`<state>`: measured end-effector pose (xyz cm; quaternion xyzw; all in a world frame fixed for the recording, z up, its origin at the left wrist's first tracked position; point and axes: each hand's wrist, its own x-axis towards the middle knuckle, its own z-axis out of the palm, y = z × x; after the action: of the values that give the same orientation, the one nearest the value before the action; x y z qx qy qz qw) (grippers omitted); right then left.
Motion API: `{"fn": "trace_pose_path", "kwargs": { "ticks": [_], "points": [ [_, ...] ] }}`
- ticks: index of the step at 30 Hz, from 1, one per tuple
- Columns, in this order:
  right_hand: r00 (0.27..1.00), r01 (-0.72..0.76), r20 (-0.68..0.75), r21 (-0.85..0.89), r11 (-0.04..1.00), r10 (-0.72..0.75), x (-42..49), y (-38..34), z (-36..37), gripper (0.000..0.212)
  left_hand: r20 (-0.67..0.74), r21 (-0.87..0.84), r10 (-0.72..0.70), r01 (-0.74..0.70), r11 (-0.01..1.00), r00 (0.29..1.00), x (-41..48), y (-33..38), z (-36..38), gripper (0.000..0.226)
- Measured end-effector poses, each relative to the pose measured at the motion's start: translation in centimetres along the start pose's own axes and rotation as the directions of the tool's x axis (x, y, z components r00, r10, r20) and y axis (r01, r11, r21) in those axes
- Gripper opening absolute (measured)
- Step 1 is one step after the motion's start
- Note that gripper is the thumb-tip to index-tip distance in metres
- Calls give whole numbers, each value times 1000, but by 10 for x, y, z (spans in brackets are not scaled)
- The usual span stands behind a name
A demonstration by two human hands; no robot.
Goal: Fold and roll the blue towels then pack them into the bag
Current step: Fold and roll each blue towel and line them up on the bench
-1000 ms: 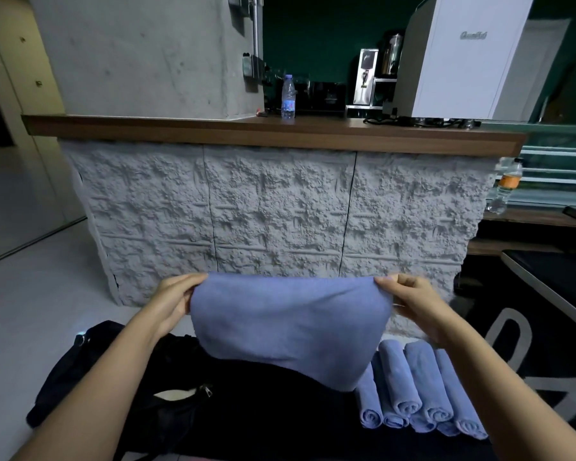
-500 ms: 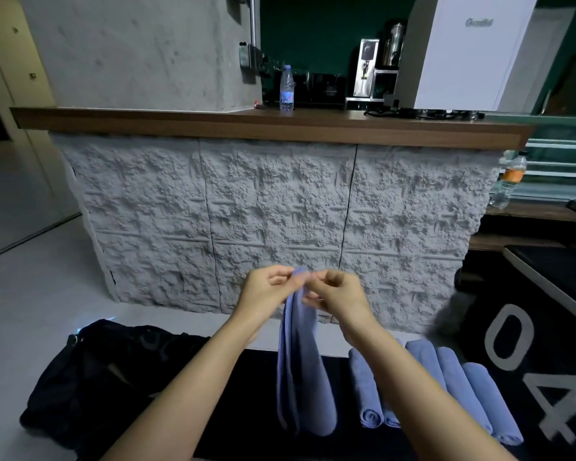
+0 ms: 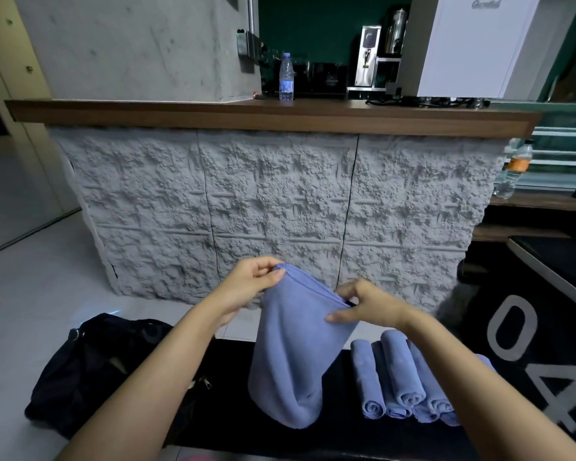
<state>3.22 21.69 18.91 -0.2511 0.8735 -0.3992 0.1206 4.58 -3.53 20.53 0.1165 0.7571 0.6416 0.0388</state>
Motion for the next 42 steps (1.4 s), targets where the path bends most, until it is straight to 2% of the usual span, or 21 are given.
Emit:
{"fn": "trace_pose_path", "kwargs": {
  "ticks": [2,4,6,7,9,10,11,12,14,16,19,21,23,25,28,30,32,35,37,39,42],
  "points": [
    [999,15,-46,53,998,-13,-2,-2,-10,32,-103,8,-29,30,1000,994,5,-6,-14,12],
    [971,84,-232,104,991,-58,-1,-9,-15,23,-208,-8,31,-34,999,978,8,-6,-18,13],
    [860,133,-495,-21,991,-126,0,-9,-8,11,-314,-29,111,-126,992,943,9,-10,-13,13],
    [830,76,-538,-149,986,-145,3,-2,-1,10,-320,-1,119,-126,992,940,10,-19,-9,14],
    [921,-131,-388,-351,927,-16,1,19,16,16,-199,107,44,-23,994,979,5,-48,-1,16],
    [944,-191,-321,-341,920,77,-2,30,21,17,-134,150,-17,38,988,991,1,-61,0,16],
    [944,-202,-304,-235,951,125,-5,37,22,19,-102,160,-67,83,984,993,-1,-71,-2,13],
    [939,-177,-307,-50,983,154,-8,39,21,22,-96,137,-96,108,985,991,-1,-75,-4,8],
    [927,-90,-333,248,965,172,-7,37,13,24,-95,51,-115,120,991,989,2,-73,-10,10],
    [937,-96,-291,313,945,191,-1,41,6,23,-81,25,-124,126,992,989,8,-72,-13,10],
    [935,-192,-264,181,964,236,19,56,8,20,-110,148,-155,170,974,982,26,-84,-10,7],
    [915,-223,-308,154,962,261,35,63,10,15,-182,212,-140,178,961,973,42,-91,-8,5],
    [879,-181,-417,154,971,230,50,65,11,12,-277,203,-69,128,971,959,59,-91,-9,6],
    [821,-122,-554,70,990,140,59,63,8,10,-359,225,47,37,974,932,69,-84,-12,14],
    [781,-41,-625,-19,999,20,53,70,18,8,-344,329,201,-83,941,917,63,-88,-11,15],
    [792,-43,-610,-78,996,-13,42,89,39,9,-274,413,195,-68,908,942,50,-115,-6,13],
    [838,-107,-546,-195,975,-17,31,115,68,5,-222,464,123,-6,886,967,35,-160,0,13],
    [942,-211,-328,-424,881,67,18,148,113,10,-121,545,-19,82,835,993,12,-232,11,16],
    [981,-188,-138,-555,810,134,12,170,144,6,-65,579,-180,184,794,982,-2,-266,20,17],
    [967,-209,-7,-595,776,255,12,189,166,13,11,598,-341,267,756,940,-8,-287,26,15],
    [909,-304,62,-580,755,413,22,202,179,15,26,619,-432,325,715,901,1,-301,24,11]
  ]
}}
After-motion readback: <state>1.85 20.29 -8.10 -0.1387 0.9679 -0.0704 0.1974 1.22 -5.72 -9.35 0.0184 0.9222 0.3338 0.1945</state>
